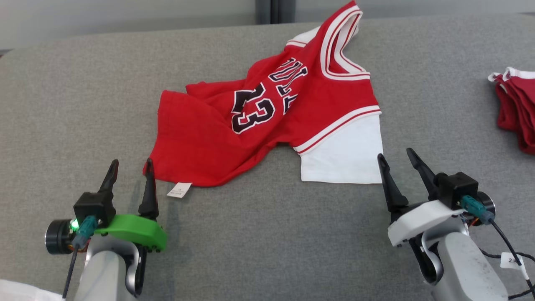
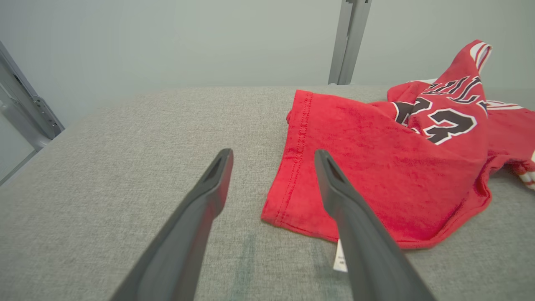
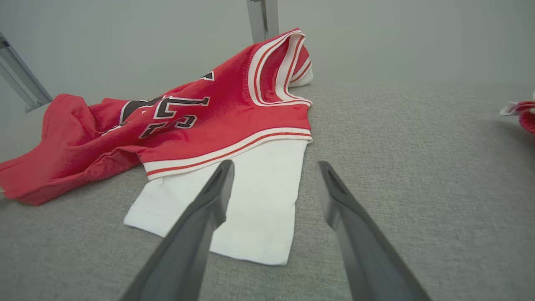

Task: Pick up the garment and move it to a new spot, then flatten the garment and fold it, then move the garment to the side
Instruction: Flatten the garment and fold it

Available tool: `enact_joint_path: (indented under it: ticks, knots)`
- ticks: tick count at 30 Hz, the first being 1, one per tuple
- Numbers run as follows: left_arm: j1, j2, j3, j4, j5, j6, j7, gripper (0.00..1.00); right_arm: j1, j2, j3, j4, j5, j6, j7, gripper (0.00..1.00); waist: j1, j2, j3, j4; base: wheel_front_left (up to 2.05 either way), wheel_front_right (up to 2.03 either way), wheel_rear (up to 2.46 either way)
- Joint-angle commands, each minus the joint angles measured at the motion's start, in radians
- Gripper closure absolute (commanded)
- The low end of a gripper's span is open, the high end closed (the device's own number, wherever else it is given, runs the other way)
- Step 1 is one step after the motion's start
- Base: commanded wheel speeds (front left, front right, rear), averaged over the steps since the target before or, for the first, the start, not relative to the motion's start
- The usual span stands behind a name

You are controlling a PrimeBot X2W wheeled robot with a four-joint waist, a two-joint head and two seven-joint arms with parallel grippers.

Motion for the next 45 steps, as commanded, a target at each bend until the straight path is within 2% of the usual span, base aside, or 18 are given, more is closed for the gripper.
enact_joint_path:
  ticks: [1, 6, 13, 20, 27, 28, 29, 30, 31, 32, 33, 39, 43, 45]
  knots:
    - [-0.036, 0.010, -0.006, 0.018, -0.004, -0.004, 0.001, 0.00, -0.021, -0.004, 0.006, -0.004, 0.005, -0.001, -0.004, 0.00, 0.0000, 0.0000, 0.087, -0.012, 0.00, 0.00, 0.00]
    - [-0.101, 0.030, -0.034, 0.108, -0.014, -0.004, 0.001, 0.00, -0.052, -0.004, 0.021, 0.001, 0.013, -0.001, -0.004, 0.00, 0.0000, 0.0000, 0.134, -0.028, 0.00, 0.00, 0.00]
    - [-0.146, 0.027, -0.001, 0.250, -0.004, 0.006, 0.003, 0.00, -0.067, -0.004, 0.039, 0.045, -0.002, -0.001, -0.004, 0.00, 0.0000, 0.0000, 0.161, -0.039, 0.00, 0.00, 0.00]
    - [-0.148, 0.017, -0.012, 0.286, 0.012, -0.001, 0.009, 0.00, -0.069, -0.003, 0.044, 0.105, -0.020, -0.001, -0.002, 0.00, 0.0000, 0.0000, 0.163, -0.027, 0.00, 0.00, 0.00]
    - [-0.154, 0.013, -0.022, 0.318, 0.009, -0.003, 0.009, 0.00, -0.067, 0.000, 0.095, 0.170, -0.024, -0.001, 0.006, 0.01, 0.0000, 0.0000, 0.165, -0.014, 0.00, 0.00, 0.00]
    - [-0.152, 0.011, -0.024, 0.331, 0.002, -0.003, 0.010, 0.00, -0.063, -0.001, 0.099, 0.182, -0.022, -0.001, 0.006, 0.52, 0.0000, 0.0000, 0.164, -0.014, 0.00, 0.00, 0.00]
    - [-0.151, 0.009, -0.031, 0.346, -0.005, -0.004, 0.011, 0.00, -0.060, -0.001, 0.099, 0.191, -0.017, -0.001, 0.006, 0.75, 0.0000, 0.0000, 0.163, -0.014, 0.00, 0.00, 0.00]
    - [-0.152, 0.007, -0.044, 0.361, -0.014, -0.004, 0.012, 0.08, -0.056, -0.001, 0.099, 0.202, -0.013, -0.001, 0.007, 1.00, 0.0000, 0.0000, 0.162, -0.014, 0.00, 0.00, 0.00]
    - [-0.153, 0.006, -0.052, 0.370, -0.020, -0.004, 0.012, 0.53, -0.053, -0.001, 0.100, 0.208, -0.013, -0.001, 0.007, 1.00, 0.0000, 0.0000, 0.161, -0.013, 0.00, 0.00, 0.00]
    - [-0.155, 0.003, -0.069, 0.384, -0.030, -0.005, 0.012, 0.84, -0.051, 0.000, 0.103, 0.216, -0.013, -0.001, 0.009, 1.00, 0.0000, 0.0000, 0.160, -0.012, 0.00, 0.00, 0.00]
    - [-0.157, 0.004, -0.083, 0.395, -0.039, -0.005, 0.012, 1.00, -0.050, 0.000, 0.102, 0.219, -0.014, -0.001, 0.009, 1.00, 0.0000, 0.0000, 0.158, -0.012, 0.00, 0.00, 0.00]
    - [-0.158, 0.018, -0.121, 0.411, -0.091, -0.004, 0.013, 1.00, -0.041, -0.002, 0.081, 0.204, -0.003, -0.001, 0.006, 1.00, 0.0000, 0.0000, 0.132, -0.003, 0.00, 0.00, 0.00]
    - [-0.137, 0.021, -0.106, 0.346, -0.120, -0.004, 0.005, 1.00, -0.031, -0.003, 0.062, 0.148, 0.032, -0.001, 0.001, 1.00, 0.0000, 0.0000, 0.096, 0.005, 0.00, 0.00, 0.00]
    - [-0.116, 0.016, -0.091, 0.307, -0.136, -0.004, 0.003, 1.00, -0.020, -0.003, 0.055, 0.097, 0.085, -0.001, -0.002, 1.00, 0.0000, 0.0000, 0.070, 0.009, 0.00, 0.00, 0.00]
